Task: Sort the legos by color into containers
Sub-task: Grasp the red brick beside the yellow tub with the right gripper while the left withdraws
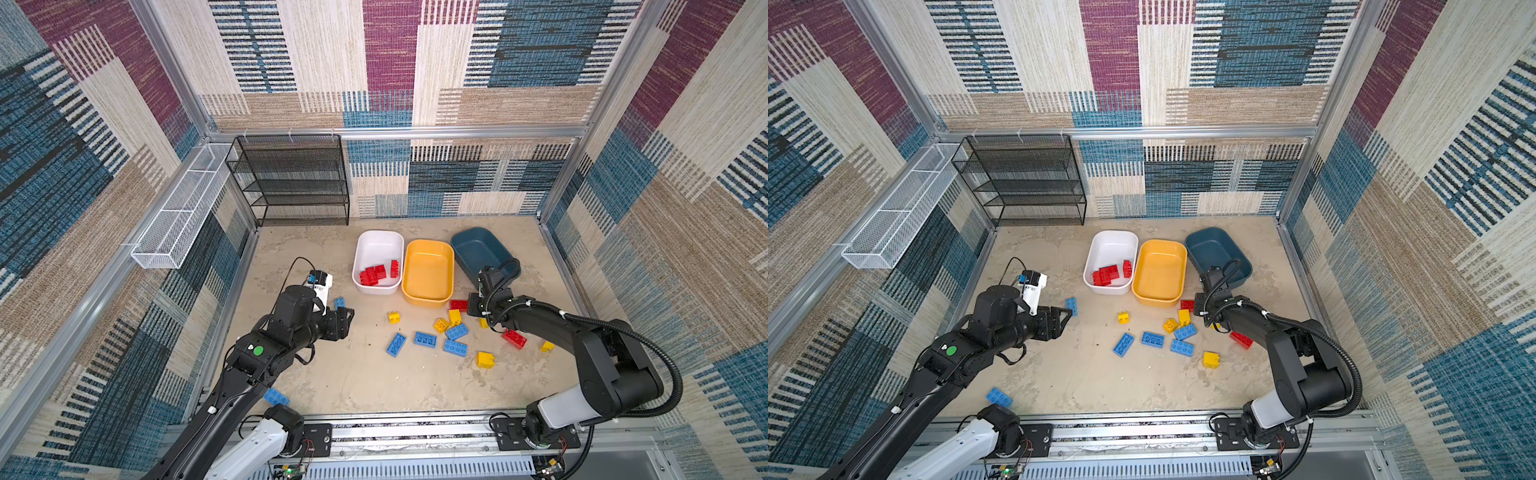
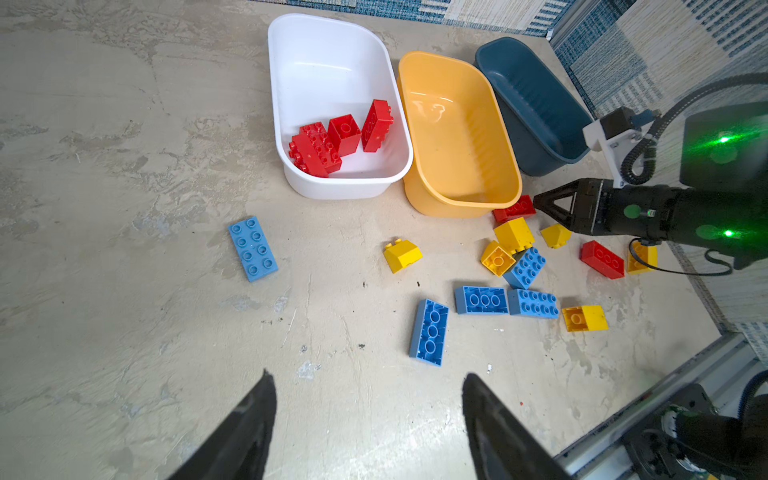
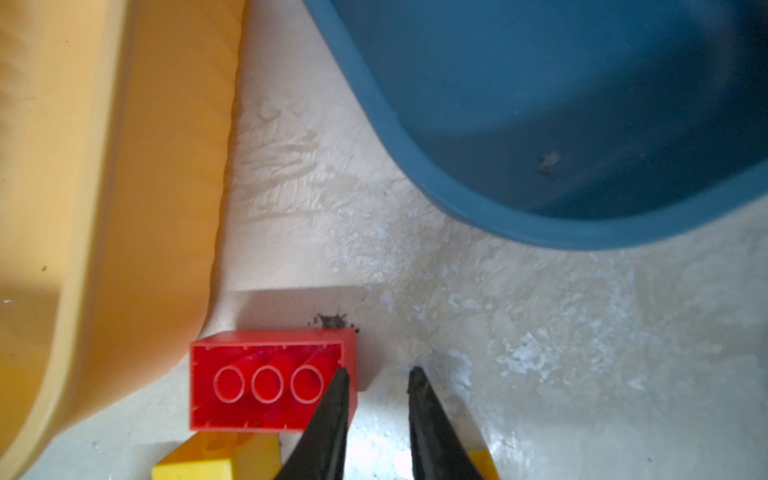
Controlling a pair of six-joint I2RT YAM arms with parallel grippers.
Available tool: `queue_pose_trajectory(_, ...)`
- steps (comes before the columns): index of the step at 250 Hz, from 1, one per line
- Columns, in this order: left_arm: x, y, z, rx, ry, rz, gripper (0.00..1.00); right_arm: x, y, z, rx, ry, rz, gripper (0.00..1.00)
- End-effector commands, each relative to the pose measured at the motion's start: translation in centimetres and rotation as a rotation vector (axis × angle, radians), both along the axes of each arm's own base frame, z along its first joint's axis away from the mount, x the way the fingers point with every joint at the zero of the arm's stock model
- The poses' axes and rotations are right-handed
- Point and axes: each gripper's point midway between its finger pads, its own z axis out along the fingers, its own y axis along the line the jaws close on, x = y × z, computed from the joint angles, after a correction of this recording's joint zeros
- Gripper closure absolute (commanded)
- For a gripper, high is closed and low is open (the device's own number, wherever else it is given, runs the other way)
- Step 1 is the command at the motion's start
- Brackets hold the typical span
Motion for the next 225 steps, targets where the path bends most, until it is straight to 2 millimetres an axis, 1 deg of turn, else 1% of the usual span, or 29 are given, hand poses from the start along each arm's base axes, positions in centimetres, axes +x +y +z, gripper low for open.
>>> queue_pose_trajectory(1, 0.0, 0.3, 0.0, 0.022, -0.018, -0.004, 0.28, -0.7, -1.1, 0.1, -0.058, 0.020, -0.021, 0.71)
queue_pose_trajectory(19, 0.0, 0.3, -0.2, 0.024, -0.014, -0.005, 0.29, -0.8, -1.1, 0.8, -0.049, 0.006, -0.019, 0.68)
queue_pose_trajectory(42, -0.1, 0.2, -0.3, 0.024, -0.011, -0.006, 0.29, -0.4, -0.3, 2.4, -0.020, -0.040, 0.003, 0.60)
queue_pose_trajectory(57, 0.0, 0.3, -0.2, 0.021, -0.013, -0.005, 0.29, -0.2, 0.3, 3.2, 0.003, -0.057, 0.018, 0.50)
queue_pose_trajectory(67, -0.1, 0.2, -0.2, 0.022, -0.013, -0.005, 0.29, -0.1, 0.8, 3.5, 0.024, -0.064, 0.033, 0.41)
queue_pose_trajectory(88, 0.0, 0.3, -0.2, 0.023, -0.014, -0.004, 0.29, 0.1, 1.9, 3.6, 0.029, -0.053, 0.062, 0.22)
queue_pose_trajectory(108, -0.1, 0.4, -0.2, 0.024, -0.015, -0.003, 0.29, 0.4, 2.7, 3.2, 0.015, -0.039, 0.083, 0.13)
queue_pose_trajectory(126, -0.1, 0.4, -0.3, 0.029, -0.013, -0.002, 0.29, 0.7, 3.0, 2.9, 0.004, -0.037, 0.080, 0.11)
queue_pose_trajectory(204, -0.1, 0.4, -0.6, 0.035, -0.006, -0.006, 0.29, 1.3, 3.5, 1.6, 0.014, -0.024, 0.077, 0.10)
queue_pose_trajectory(225, 0.0, 0.3, -0.6, 0.036, -0.006, -0.008, 0.29, 1.5, 3.9, 1.1, 0.028, -0.023, 0.086, 0.07)
